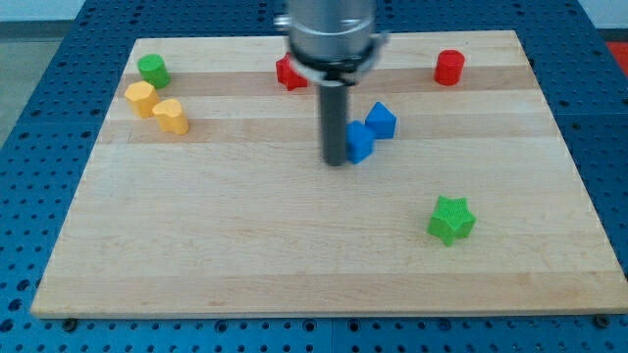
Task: Move the blue blocks towards the right side of the board
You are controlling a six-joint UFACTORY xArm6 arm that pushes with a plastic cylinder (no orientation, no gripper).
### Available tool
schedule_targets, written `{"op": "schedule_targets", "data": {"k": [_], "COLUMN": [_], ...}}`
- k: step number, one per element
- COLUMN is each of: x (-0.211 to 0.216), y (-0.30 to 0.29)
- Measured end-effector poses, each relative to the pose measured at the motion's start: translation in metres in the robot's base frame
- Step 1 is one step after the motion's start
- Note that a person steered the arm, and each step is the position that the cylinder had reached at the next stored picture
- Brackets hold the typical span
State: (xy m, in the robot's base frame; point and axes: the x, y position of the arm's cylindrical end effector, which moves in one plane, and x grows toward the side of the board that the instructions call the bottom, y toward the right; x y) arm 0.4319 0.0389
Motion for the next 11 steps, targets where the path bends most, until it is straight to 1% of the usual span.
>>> {"op": "schedule_targets", "data": {"k": [1,2,3,4,5,6,7,8,9,10,11], "x": [-0.004,-0.001,-0.038,-0.083,-0.065,-0.068,-0.056,-0.009,-0.005,-0.002,0.016], "y": [0.062,-0.032,-0.025,0.027,0.053,0.020,-0.004,0.018,0.059,0.085,0.087]}}
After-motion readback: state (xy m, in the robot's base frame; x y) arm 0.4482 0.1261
